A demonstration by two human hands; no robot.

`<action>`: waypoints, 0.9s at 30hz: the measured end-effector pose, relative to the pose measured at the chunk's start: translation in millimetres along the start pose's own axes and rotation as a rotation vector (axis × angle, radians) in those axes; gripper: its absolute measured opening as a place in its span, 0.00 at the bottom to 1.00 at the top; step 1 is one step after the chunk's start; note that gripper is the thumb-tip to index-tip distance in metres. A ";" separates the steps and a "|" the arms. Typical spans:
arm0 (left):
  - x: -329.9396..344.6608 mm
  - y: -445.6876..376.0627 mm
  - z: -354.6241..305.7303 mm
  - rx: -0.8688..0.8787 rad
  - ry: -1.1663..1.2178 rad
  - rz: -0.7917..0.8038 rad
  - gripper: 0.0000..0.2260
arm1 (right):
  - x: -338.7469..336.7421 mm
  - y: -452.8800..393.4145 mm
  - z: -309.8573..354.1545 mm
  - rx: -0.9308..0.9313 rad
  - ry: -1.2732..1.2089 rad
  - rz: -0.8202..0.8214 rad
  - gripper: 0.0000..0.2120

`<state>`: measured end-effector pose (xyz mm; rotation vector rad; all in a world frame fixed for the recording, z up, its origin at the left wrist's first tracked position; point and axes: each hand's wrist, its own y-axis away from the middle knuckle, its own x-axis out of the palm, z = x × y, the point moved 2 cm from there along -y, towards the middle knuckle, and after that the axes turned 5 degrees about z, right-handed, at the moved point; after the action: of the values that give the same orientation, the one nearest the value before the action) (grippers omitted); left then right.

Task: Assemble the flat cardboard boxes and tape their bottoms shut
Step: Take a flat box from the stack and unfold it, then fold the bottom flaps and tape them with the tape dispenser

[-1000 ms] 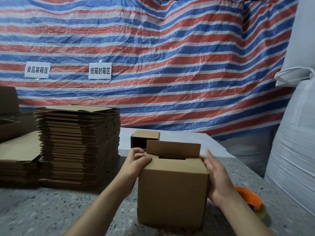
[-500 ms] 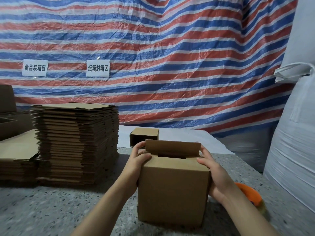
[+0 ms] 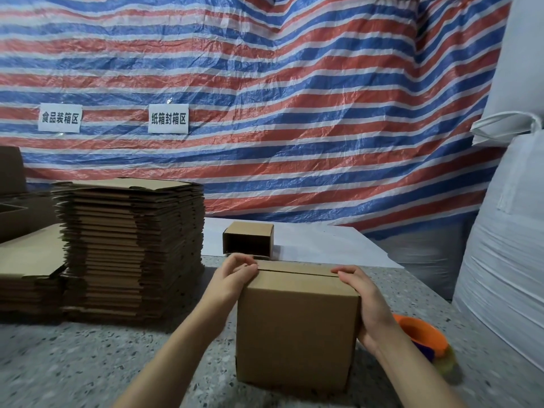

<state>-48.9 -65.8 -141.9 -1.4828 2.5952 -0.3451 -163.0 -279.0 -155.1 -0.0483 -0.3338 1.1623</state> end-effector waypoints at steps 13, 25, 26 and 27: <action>48.1 9.7 -39.4 0.445 -1.353 0.357 0.29 | 1.4 -0.2 0.0 -0.021 0.121 -0.035 0.11; 46.7 4.3 -32.8 0.487 -1.349 0.357 0.27 | -87.7 -5.6 18.6 0.459 1.823 -0.234 0.27; 46.9 3.5 -32.1 0.491 -1.351 0.351 0.27 | -89.0 -2.1 13.7 0.502 1.858 -0.226 0.30; 46.8 2.9 -31.3 0.493 -1.351 0.346 0.27 | -89.7 0.5 7.8 0.523 1.875 -0.224 0.32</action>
<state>-82.2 -100.5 -112.5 -0.6288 1.4367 0.0782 -197.4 -361.1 -168.7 -0.5695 1.5624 0.5541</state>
